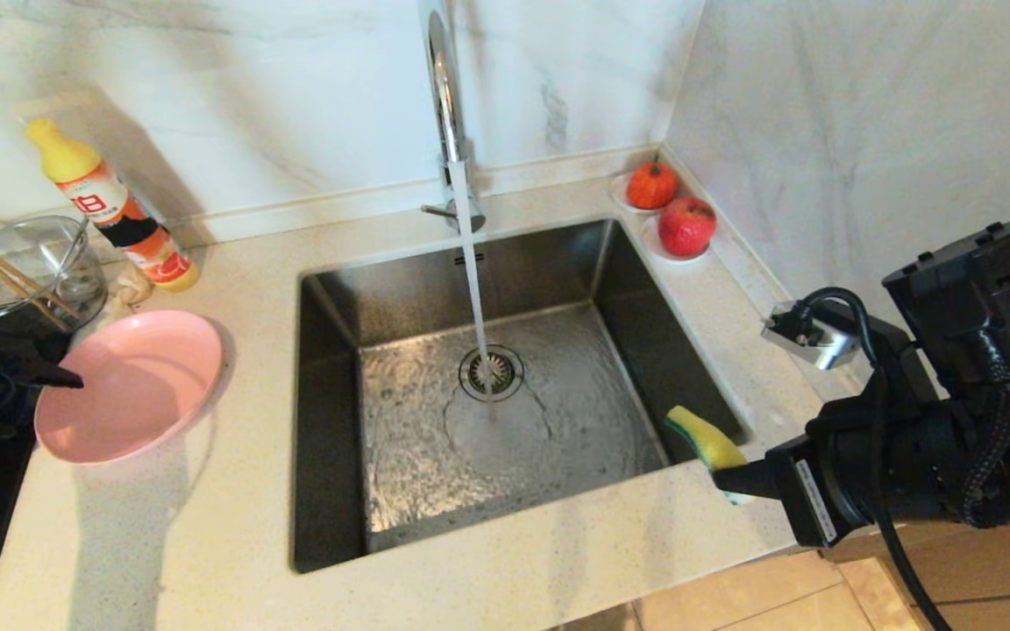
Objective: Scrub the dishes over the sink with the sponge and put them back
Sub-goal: Wash the plate
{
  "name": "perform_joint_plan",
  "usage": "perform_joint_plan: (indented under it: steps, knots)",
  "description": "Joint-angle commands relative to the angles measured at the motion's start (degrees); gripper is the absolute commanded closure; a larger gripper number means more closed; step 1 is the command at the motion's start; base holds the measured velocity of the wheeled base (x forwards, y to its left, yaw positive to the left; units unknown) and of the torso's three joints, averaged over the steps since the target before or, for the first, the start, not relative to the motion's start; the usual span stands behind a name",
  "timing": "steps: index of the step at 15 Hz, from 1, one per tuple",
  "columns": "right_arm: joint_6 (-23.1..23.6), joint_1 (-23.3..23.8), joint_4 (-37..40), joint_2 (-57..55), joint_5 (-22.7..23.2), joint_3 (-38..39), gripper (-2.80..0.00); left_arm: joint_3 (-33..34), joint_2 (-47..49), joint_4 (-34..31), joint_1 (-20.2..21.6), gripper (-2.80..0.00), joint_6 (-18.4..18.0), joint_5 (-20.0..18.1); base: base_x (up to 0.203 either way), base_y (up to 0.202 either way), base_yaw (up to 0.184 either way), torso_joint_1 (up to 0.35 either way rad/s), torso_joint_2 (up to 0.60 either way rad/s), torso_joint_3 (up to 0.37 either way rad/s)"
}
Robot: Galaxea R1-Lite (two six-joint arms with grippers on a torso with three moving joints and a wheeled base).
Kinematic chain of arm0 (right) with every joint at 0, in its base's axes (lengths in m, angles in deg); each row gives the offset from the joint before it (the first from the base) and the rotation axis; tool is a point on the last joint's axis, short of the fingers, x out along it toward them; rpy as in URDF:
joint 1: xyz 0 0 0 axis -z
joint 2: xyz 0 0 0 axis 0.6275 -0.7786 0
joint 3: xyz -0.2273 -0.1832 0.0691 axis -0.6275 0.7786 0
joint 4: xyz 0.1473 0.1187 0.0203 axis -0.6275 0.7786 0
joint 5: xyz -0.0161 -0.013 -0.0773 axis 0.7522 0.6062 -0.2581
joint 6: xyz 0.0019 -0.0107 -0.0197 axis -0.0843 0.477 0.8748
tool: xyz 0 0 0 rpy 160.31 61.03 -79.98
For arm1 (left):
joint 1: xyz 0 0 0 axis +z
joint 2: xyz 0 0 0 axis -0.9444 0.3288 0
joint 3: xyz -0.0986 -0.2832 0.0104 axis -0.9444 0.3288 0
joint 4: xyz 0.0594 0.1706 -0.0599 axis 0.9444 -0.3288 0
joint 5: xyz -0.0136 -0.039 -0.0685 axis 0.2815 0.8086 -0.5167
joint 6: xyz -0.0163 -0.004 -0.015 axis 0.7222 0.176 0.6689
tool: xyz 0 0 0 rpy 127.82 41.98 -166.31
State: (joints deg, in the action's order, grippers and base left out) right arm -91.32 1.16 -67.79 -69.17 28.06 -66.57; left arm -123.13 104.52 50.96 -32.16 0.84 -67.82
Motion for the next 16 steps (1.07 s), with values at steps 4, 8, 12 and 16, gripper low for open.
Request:
perform_joint_plan:
  steps: [4, 8, 12, 16]
  knots:
    - [-0.2, 0.8, 0.0, -0.3, 0.1, 0.2, 0.0, -1.4, 2.3, 0.1, -0.1, -2.8, -0.1, 3.5, 0.0, 0.0, 0.0, 0.0, 0.0, 0.0]
    - [-0.4, 1.3, -0.4, -0.1, 0.8, 1.3, 0.0, -2.0, 3.1, 0.2, -2.6, -2.8, 1.3, 3.4, 0.0, 0.0, 0.0, 0.0, 0.0, 0.0]
    - [-0.4, 2.1, -0.4, -0.4, 1.7, 1.2, 0.0, -1.9, 4.3, 3.1, -5.4, -2.8, 4.6, 3.6, 0.0, 0.0, 0.0, 0.0, 0.0, 0.0]
    - [-0.4, 3.0, -0.5, -0.8, 2.5, 1.3, 0.0, -3.6, 6.3, 3.8, -5.4, -2.8, 4.6, 4.9, 0.0, 0.0, 0.0, 0.0, 0.0, 0.0]
